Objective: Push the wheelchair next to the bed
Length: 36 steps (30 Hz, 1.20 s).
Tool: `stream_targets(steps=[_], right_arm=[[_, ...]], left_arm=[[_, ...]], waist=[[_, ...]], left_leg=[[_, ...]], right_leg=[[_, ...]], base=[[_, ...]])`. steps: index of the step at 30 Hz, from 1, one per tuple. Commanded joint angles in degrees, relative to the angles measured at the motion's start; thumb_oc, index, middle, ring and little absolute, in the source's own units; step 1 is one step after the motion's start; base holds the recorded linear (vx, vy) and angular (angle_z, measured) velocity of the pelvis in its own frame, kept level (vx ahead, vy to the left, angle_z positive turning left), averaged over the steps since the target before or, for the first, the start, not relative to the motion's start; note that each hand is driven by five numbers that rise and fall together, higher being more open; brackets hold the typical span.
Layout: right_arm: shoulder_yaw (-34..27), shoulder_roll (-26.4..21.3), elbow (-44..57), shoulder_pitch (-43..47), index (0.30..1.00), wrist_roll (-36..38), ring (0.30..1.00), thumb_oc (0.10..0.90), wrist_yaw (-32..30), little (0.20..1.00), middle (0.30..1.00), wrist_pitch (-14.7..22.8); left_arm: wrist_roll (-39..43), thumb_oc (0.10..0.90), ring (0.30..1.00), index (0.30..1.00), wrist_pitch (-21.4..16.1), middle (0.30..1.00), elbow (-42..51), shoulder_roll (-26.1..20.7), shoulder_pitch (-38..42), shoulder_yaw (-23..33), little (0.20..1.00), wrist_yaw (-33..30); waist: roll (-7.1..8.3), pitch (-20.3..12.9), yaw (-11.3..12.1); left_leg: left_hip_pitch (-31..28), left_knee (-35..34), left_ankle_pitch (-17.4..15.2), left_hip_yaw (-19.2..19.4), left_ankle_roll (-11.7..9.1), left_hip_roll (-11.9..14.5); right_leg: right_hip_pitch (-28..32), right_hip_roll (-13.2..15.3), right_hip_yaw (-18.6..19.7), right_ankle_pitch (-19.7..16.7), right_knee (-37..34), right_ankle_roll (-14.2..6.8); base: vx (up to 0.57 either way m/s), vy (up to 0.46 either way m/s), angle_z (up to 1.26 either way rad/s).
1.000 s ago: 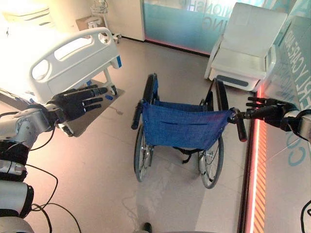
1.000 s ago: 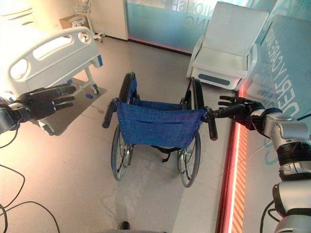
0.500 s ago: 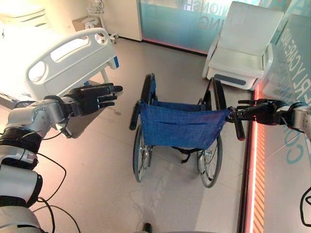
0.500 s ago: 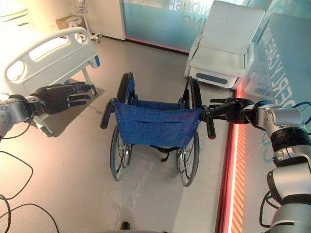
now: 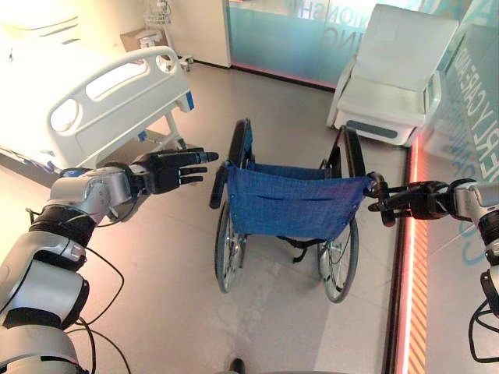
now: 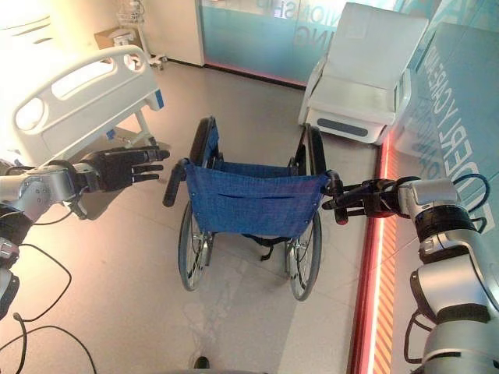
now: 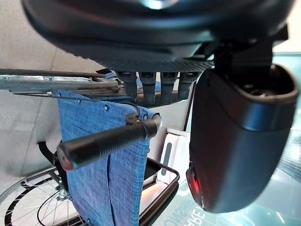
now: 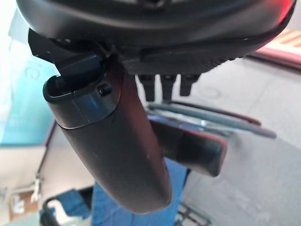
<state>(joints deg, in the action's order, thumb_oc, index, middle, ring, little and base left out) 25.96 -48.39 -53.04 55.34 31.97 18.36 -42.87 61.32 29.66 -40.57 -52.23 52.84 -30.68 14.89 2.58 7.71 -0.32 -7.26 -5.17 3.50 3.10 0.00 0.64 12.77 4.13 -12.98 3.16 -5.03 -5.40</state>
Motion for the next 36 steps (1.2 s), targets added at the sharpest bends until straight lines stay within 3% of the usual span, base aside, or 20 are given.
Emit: stream_targets(steps=[1,8,16,25,27,36], right_arm=[[3.56,-1.66,-2.33,8.72,0.900,2.31,0.900,0.800,-4.86,0.900,0.900,2.17],[1.70,2.89,-0.92,8.91,0.900,12.22,0.900,0.800,-12.71,0.900,0.900,6.98],[1.37,5.15,0.60,8.47,0.900,13.32,0.900,0.800,-14.78,0.900,0.900,8.34],[0.69,6.58,4.42,7.03,0.900,13.25,0.900,0.800,-23.56,0.900,0.900,13.89],[0.33,6.93,7.48,5.89,0.900,14.06,0.900,0.800,-27.18,0.900,0.900,14.54],[-0.04,8.92,8.83,3.65,0.900,12.38,0.900,0.800,-29.24,0.900,0.900,13.92]], left_arm=[[1.09,0.800,0.900,0.900,-5.15,0.900,-1.25,1.15,10.38,0.72,0.900,-0.72],[0.21,0.800,0.900,0.900,-4.78,0.900,-0.91,3.57,10.05,0.63,0.900,-1.31],[0.01,0.800,0.900,0.900,-3.53,0.900,-0.09,4.87,9.55,0.40,0.900,-1.90],[0.49,0.800,0.900,0.900,-1.29,0.900,0.89,5.71,8.19,0.26,0.900,-3.67],[4.06,0.800,0.900,0.900,-0.23,0.900,1.78,5.95,7.21,0.63,0.900,-3.77],[16.07,0.800,0.900,0.900,-0.13,0.900,4.21,9.33,5.46,2.65,0.900,-1.90]], waist=[[-1.79,-5.69,2.20],[-2.09,-5.46,2.67],[-2.40,-5.48,3.00],[-2.58,-5.10,3.12],[-2.71,-4.81,3.06],[-2.90,-4.52,2.72]], left_leg=[[-0.93,0.17,-3.43,2.58,-2.04,-1.74],[-1.13,0.17,-3.52,2.54,-1.99,-1.86],[-1.23,0.17,-3.54,2.42,-2.01,-1.97],[-1.49,0.17,-3.57,2.44,-1.75,-2.28],[-1.55,0.17,-3.59,2.53,-1.64,-2.30],[-2.00,0.17,-3.83,3.04,-1.58,-2.30]], right_leg=[[-3.12,-0.49,-0.42,-4.78,0.03,-0.58],[-3.16,-0.30,-0.81,-4.86,0.03,-0.66],[-2.93,-0.05,-1.38,-4.70,0.03,-0.74],[-2.65,0.18,-1.96,-4.74,0.03,-0.84],[-2.64,0.29,-2.06,-4.81,0.03,-0.85],[-2.23,0.39,-2.32,-4.71,0.03,-0.71]], base=[[0.00,0.000,0.00],[0.00,0.000,0.00],[0.03,0.010,0.01],[0.03,0.004,0.05],[0.00,0.000,0.00],[0.01,-0.004,0.02]])
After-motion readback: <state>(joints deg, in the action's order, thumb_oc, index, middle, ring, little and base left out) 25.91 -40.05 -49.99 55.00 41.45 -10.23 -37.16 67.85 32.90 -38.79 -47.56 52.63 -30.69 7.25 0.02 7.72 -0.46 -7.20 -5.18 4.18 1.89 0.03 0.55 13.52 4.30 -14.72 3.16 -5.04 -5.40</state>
